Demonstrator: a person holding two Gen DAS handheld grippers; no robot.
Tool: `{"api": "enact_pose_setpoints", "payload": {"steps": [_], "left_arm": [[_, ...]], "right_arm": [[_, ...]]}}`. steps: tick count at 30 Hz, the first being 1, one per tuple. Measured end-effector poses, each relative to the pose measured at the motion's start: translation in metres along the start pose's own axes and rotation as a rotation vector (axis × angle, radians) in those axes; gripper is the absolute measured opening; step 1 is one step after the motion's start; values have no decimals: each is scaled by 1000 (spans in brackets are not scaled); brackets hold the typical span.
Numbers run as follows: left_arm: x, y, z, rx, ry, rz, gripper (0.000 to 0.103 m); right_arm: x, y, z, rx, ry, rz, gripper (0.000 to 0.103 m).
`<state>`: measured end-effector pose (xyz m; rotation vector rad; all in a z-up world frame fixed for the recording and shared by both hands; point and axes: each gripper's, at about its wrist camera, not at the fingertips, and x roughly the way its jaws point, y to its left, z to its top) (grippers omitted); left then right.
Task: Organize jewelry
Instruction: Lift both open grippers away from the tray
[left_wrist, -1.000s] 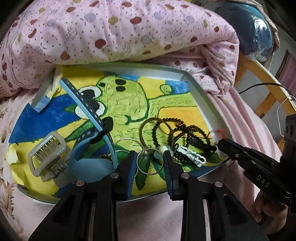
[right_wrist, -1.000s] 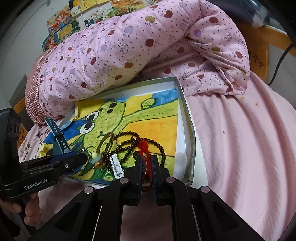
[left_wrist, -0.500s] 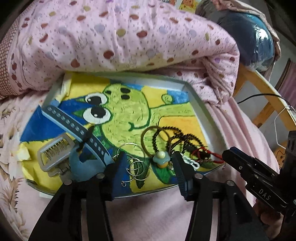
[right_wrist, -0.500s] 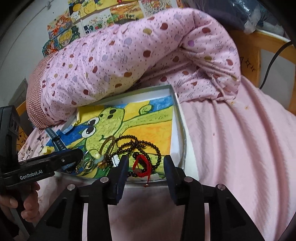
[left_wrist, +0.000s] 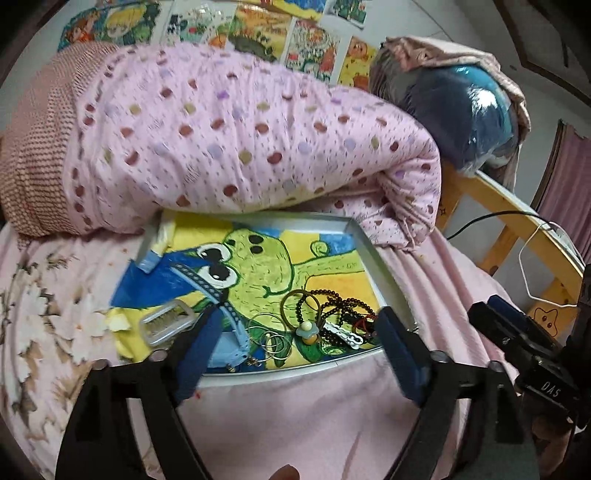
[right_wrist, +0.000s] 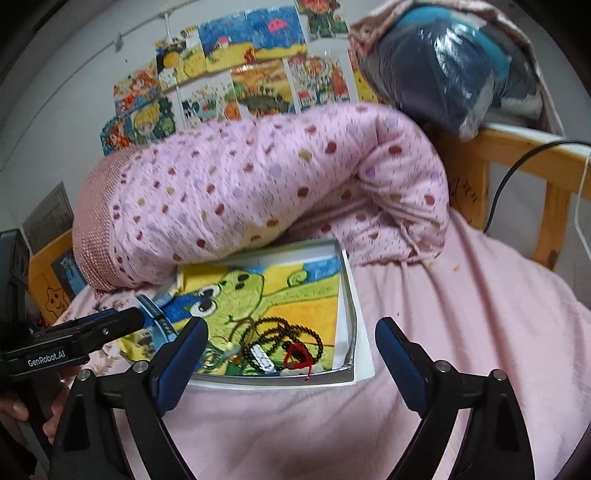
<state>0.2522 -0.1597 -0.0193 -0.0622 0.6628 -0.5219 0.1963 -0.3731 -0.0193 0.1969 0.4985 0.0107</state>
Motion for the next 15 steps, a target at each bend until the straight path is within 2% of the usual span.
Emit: {"api": "enact_pose_setpoints", "payload": {"steps": [1, 3, 15], "left_arm": [[-7, 0, -1, -3, -15, 3, 100], [-25, 2, -4, -15, -59, 11, 101], [-96, 9, -13, -15, -151, 89, 101]], "right_arm": [[-5, 2, 1, -3, -10, 1, 97], [-18, 7, 3, -15, -41, 2, 99], [-78, 43, 5, -76, -158, 21, 103]]}}
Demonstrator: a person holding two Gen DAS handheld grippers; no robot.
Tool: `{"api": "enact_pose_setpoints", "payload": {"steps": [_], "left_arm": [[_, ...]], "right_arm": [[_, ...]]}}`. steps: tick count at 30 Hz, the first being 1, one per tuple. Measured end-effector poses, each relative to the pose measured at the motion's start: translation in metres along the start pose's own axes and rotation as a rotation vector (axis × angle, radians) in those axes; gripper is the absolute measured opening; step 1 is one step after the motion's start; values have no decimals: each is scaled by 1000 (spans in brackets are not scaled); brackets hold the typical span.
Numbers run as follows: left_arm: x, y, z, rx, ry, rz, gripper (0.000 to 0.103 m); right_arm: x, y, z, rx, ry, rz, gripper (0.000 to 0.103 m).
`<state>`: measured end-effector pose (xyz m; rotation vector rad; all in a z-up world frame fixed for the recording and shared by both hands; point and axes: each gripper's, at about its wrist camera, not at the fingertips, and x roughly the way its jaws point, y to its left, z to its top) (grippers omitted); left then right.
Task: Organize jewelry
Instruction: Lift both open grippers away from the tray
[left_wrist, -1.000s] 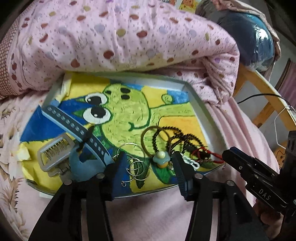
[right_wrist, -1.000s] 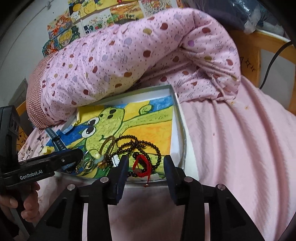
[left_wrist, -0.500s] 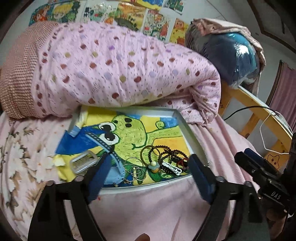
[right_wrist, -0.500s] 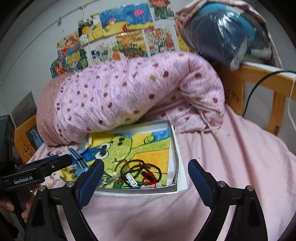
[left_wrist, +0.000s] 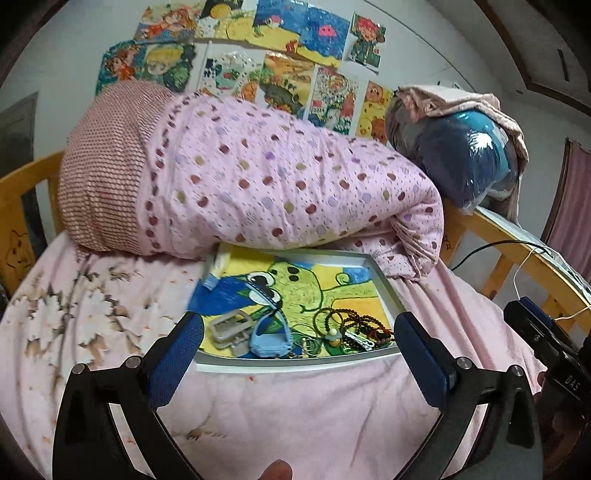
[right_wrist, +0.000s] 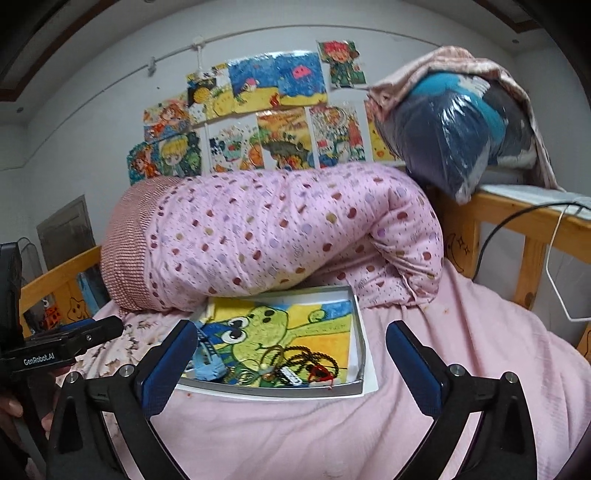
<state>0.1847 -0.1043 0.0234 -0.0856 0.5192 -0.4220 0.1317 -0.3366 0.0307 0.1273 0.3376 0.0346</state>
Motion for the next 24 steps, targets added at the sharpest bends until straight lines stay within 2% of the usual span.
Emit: {"api": "enact_pose_setpoints", "payload": {"steps": [8, 24], "left_arm": [[-44, 5, -7, 18, -55, 39, 101], [-108, 24, -38, 13, -98, 122, 101]], "right_arm": [[-29, 29, -3, -62, -30, 26, 103], [-65, 67, -17, -124, -31, 30, 103]]}}
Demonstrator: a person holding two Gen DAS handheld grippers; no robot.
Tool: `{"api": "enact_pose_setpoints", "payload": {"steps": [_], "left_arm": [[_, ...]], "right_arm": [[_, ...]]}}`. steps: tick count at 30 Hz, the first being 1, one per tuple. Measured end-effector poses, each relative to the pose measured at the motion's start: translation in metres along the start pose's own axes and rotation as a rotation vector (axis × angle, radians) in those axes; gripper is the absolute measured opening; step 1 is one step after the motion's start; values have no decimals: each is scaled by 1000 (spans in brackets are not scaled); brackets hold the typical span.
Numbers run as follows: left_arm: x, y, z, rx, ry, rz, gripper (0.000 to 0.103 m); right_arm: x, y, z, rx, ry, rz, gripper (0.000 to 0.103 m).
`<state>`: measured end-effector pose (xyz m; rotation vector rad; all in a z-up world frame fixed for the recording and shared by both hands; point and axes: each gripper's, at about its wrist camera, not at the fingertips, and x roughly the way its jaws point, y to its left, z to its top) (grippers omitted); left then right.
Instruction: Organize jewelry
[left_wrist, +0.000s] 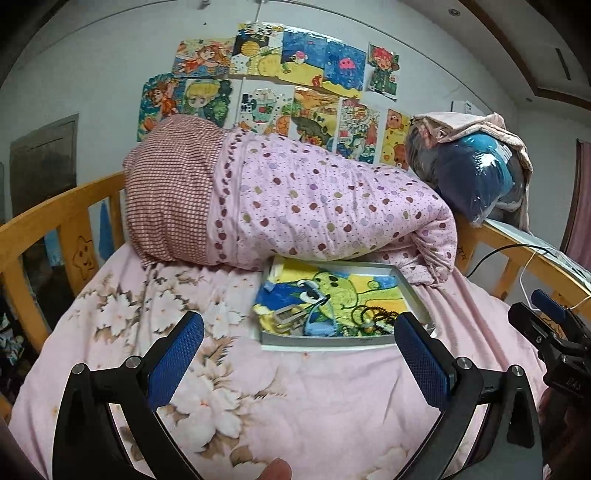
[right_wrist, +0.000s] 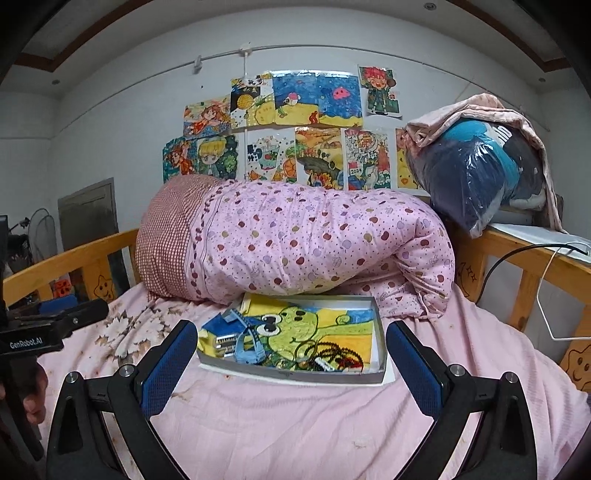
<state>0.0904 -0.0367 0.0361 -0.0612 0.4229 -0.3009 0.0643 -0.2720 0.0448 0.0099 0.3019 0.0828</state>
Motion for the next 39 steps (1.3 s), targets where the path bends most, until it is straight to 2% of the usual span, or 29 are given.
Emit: {"api": "enact_pose_setpoints", "payload": {"steps": [8, 15, 17, 24, 39], "left_arm": [[-27, 14, -29, -24, 9, 62, 101], [-25, 14, -57, -29, 115, 78, 101], [-27, 13, -62, -26, 123, 80, 101], [-40, 10, -63, -16, 85, 92, 101], [-48, 14, -58, -26, 57, 100, 101]], "right_arm": [[-2, 9, -21, 11, 73, -12, 103], [-2, 14, -35, 29, 126, -36, 103], [-3, 15, -38, 37, 139, -38, 103], [-10, 23, -42, 18, 146, -43, 103], [-18, 31, -40, 8, 138, -39, 103]]}}
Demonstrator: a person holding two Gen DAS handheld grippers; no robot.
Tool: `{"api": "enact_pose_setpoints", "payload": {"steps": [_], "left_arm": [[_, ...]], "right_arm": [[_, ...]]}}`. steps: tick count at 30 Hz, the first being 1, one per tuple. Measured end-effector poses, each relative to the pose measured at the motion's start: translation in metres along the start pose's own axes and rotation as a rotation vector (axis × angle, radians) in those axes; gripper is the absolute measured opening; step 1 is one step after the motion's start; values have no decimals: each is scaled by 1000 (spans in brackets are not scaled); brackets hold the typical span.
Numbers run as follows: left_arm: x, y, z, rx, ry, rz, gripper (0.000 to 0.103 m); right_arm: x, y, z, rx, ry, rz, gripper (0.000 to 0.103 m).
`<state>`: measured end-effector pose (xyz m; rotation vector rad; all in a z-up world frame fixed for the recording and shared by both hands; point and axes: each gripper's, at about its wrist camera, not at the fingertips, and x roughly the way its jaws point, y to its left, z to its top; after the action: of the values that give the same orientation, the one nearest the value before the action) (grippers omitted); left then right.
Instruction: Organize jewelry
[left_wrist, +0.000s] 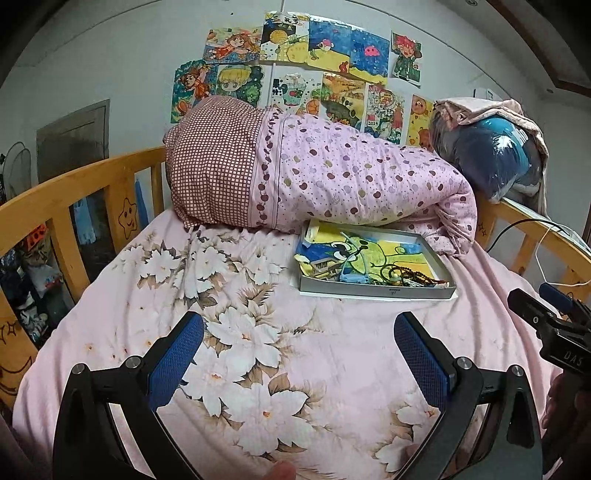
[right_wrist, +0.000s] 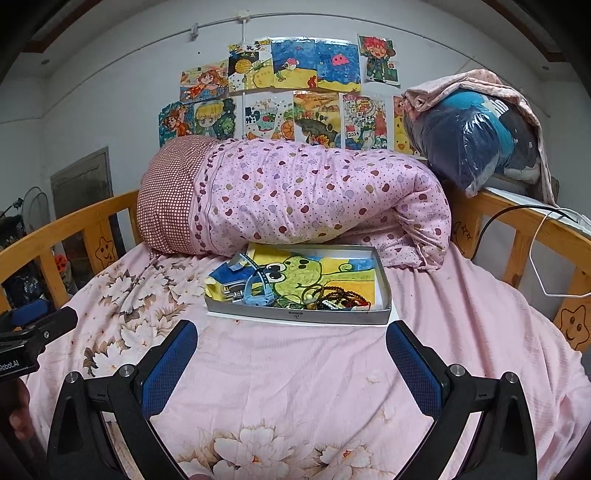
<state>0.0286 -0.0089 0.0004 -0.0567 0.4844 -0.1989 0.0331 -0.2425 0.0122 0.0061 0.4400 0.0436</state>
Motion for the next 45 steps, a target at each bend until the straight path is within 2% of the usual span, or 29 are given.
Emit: {"api": "enact_pose_setpoints", "payload": {"steps": [45], "left_arm": [[-1, -3, -1, 2, 4, -1, 101]], "right_arm": [[-1, -2, 1, 4, 4, 1, 103]]}}
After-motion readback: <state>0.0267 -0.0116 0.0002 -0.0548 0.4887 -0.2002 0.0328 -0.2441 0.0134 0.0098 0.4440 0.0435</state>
